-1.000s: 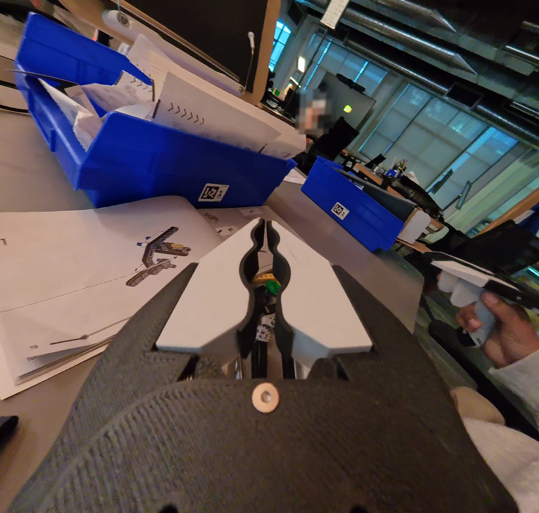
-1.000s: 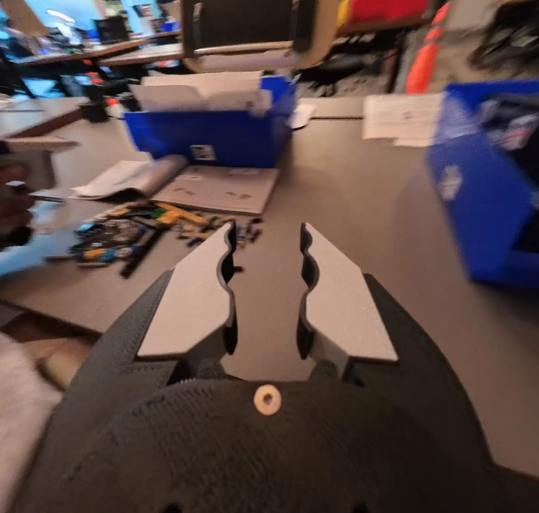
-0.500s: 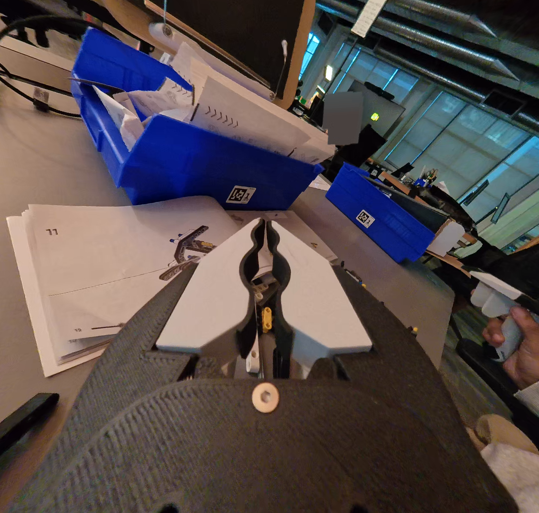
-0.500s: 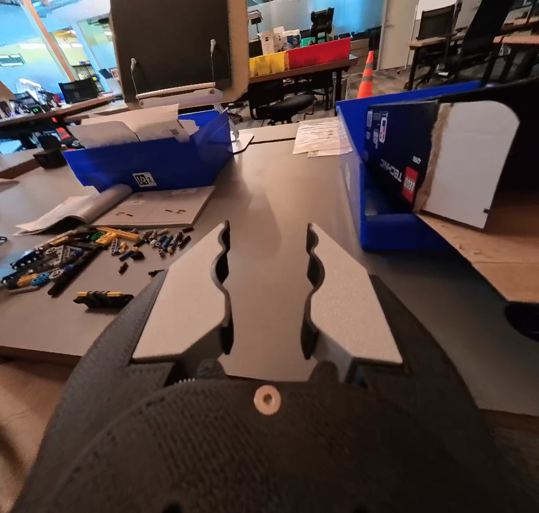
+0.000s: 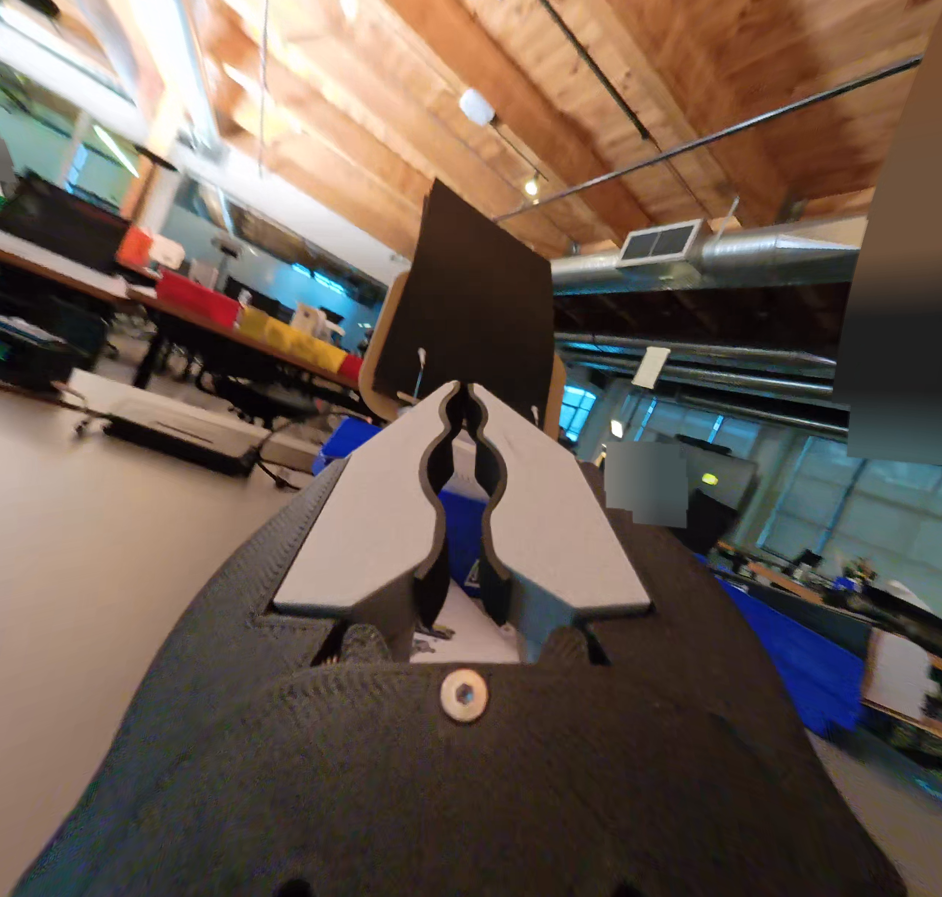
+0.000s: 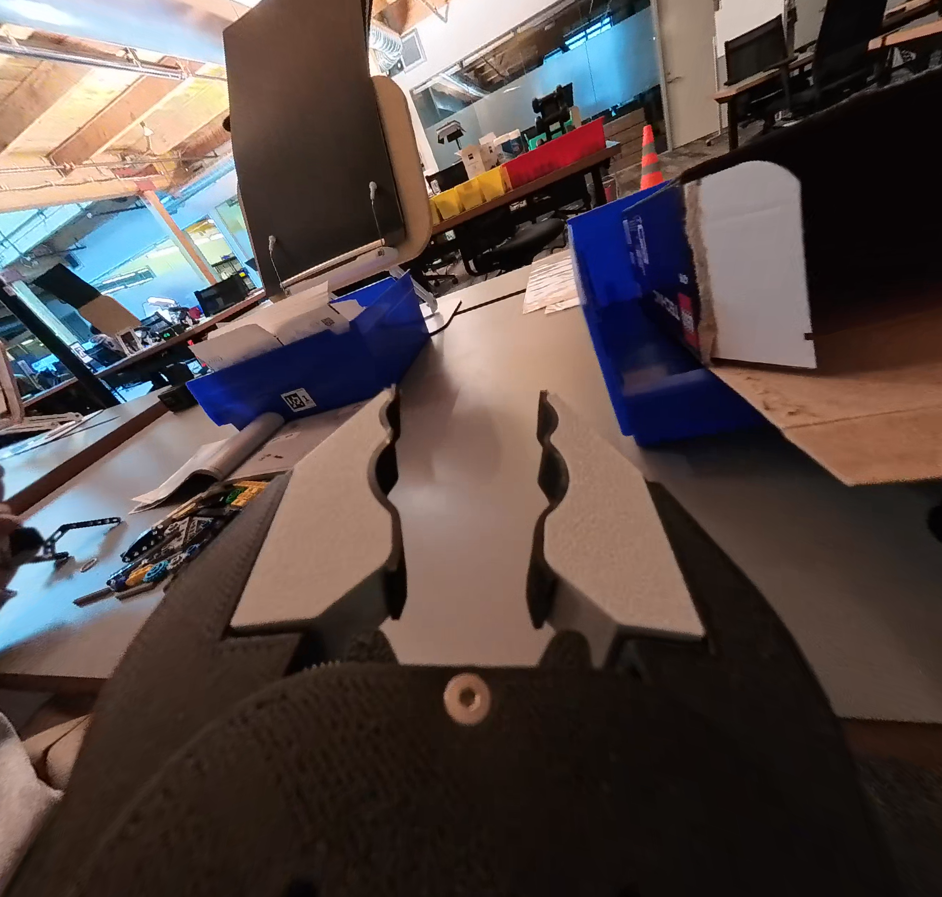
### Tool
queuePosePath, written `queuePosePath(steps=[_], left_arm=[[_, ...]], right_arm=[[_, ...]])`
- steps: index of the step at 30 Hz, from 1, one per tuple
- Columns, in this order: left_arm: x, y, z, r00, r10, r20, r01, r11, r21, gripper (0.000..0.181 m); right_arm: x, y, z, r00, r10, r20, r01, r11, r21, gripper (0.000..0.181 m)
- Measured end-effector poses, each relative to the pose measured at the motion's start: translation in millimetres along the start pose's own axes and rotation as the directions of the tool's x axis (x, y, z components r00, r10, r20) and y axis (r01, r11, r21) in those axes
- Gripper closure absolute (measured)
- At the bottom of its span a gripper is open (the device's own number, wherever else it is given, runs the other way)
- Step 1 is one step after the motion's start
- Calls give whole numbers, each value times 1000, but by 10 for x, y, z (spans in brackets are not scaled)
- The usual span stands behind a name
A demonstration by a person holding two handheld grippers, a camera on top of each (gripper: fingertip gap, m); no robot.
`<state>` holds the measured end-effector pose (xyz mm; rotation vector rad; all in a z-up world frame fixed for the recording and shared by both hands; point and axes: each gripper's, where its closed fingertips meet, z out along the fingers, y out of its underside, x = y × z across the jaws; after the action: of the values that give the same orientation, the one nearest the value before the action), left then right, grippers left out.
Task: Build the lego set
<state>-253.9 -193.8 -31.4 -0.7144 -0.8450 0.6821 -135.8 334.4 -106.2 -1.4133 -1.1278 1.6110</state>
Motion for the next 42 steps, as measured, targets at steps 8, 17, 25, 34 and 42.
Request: queuePosePath(steps=[8, 17, 25, 34, 42], left_arm=[[-337, -226, -98, 989, 60, 137, -67, 997, 46, 181], [-1005, 222, -123, 958, -31, 285, 145, 910, -388, 157], [-948, 534, -422, 973, -92, 214, 224, 617, -754, 146], [-1104, 764, -1160, 978, 49, 204, 187, 243, -952, 162], [-954, 905, -1240, 989, 4, 147, 144, 176, -974, 151]], right_arm=[[-114, 169, 131, 993, -114, 9, 114, 988, -107, 130], [-84, 151, 148, 996, -83, 14, 84, 992, -94, 131], [-42, 144, 170, 999, -52, 8, 52, 995, -91, 131], [-22, 191, 280, 999, -45, 18, 46, 992, -113, 131], [-16, 176, 297, 999, -41, 23, 43, 994, -99, 133]])
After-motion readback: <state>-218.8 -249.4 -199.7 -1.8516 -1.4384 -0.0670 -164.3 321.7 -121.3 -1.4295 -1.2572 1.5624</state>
